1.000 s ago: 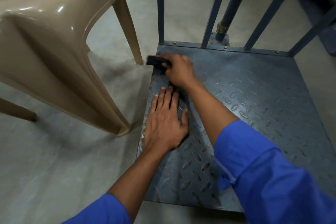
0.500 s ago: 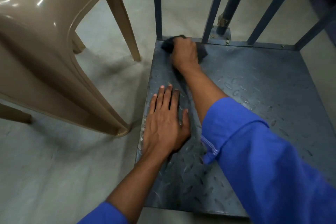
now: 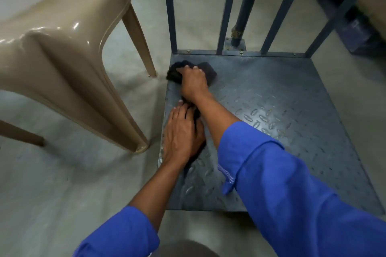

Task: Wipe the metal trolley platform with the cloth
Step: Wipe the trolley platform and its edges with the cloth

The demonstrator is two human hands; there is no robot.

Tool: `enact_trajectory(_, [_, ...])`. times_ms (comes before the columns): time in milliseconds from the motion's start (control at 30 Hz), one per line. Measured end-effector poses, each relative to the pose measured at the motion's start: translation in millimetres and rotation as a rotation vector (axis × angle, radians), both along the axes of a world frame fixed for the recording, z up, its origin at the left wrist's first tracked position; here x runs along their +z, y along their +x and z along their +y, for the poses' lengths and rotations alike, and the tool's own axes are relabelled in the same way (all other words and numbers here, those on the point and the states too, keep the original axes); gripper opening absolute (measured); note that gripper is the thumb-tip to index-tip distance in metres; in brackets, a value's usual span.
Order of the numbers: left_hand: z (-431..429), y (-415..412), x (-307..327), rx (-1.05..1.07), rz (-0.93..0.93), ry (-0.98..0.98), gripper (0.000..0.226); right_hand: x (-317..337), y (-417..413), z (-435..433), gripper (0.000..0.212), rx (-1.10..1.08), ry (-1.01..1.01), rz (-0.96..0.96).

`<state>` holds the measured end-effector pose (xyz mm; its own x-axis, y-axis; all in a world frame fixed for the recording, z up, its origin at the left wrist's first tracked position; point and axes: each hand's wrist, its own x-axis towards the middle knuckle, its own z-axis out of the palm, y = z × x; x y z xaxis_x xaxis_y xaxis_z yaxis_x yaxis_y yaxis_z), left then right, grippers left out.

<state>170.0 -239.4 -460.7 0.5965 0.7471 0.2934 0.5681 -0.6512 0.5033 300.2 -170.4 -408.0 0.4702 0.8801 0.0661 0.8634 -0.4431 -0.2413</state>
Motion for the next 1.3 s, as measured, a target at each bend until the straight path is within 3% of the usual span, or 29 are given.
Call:
enact_trajectory(67, [-0.7,-6.1,0.5,-0.014,0.020,-0.014,0.041,15.6,-14.0,-7.7,0.052,0.253,-0.041,0.167])
enact_trajectory(167, [-2.5,-16.7,-4.6,-0.092,0.062,-0.023,0.052,42.0,-12.1,-26.5,0.051,0.230,0.098,0.439])
enact_trajectory(200, [-3.2,-19.5,-6.7,-0.107,0.065,-0.024,0.053,47.9,-7.1,-32.8,0.051,0.127,0.179,0.398])
enact_trajectory(267, [-5.5,-23.1,-9.1,-0.120,0.066,-0.017,0.054,47.4,6.8,-48.5,0.050,-0.153,0.266,0.115])
enact_trajectory(333, [-9.4,-26.5,-9.3,-0.122,0.083,-0.010,0.054,31.0,15.5,-62.6,0.036,-0.386,0.187,-0.056])
enact_trajectory(400, [-15.2,-31.8,-8.8,-0.101,0.070,-0.007,0.051,9.8,9.0,-70.7,0.035,-0.417,0.057,-0.088])
enact_trajectory(467, [-21.1,-37.6,-7.6,-0.052,0.030,-0.011,0.044,-2.0,-5.5,-69.5,0.040,-0.229,0.022,-0.104])
enact_trajectory(533, [-27.5,-41.9,-3.3,0.052,-0.003,-0.062,0.035,-2.4,-22.2,-67.3,0.050,0.089,0.036,-0.012])
enact_trajectory(600, [-31.2,-45.9,2.4,0.137,-0.074,-0.130,0.028,3.9,-41.0,-71.2,0.056,0.325,0.042,0.202])
enact_trajectory(667, [-36.0,-52.2,5.7,0.135,-0.121,-0.109,0.025,11.6,-41.4,-79.3,0.056,0.308,0.143,0.502])
enact_trajectory(700, [-38.8,-55.4,5.5,0.118,-0.112,-0.079,0.023,15.5,-34.0,-84.4,0.055,0.200,0.235,0.573])
enact_trajectory(733, [-41.2,-58.3,4.5,0.104,-0.095,-0.050,0.021,19.1,-24.8,-91.0,0.056,0.042,0.328,0.566])
enact_trajectory(800, [-45.1,-62.0,2.0,0.102,-0.067,-0.020,0.018,19.5,0.9,-107.7,0.060,-0.305,0.436,0.380])
enact_trajectory(867, [-46.7,-62.3,2.5,0.110,-0.076,-0.027,0.017,12.4,14.2,-123.5,0.059,-0.453,0.281,0.210])
enact_trajectory(933, [-44.1,-62.7,6.7,0.096,-0.144,-0.099,0.014,0.6,0.5,-129.5,0.061,-0.259,0.120,0.119])
enact_trajectory(1033, [-28.7,-68.4,11.1,0.081,-0.345,-0.350,0.007,-11.3,-37.2,-135.5,0.067,0.184,0.092,0.173])
enact_trajectory(1100, [-13.8,-74.4,8.4,0.077,-0.500,-0.515,0.004,-6.3,-43.5,-140.7,0.064,0.323,0.122,0.220])
enact_trajectory(1200, [3.1,-77.2,6.8,0.002,-0.492,-0.675,0.023,10.5,-19.1,-143.7,0.063,0.089,0.236,0.270])
enact_trajectory(1300, [2.6,-71.0,17.7,-0.070,-0.298,-0.607,0.048,12.7,4.7,-145.1,0.062,-0.233,0.242,0.158])
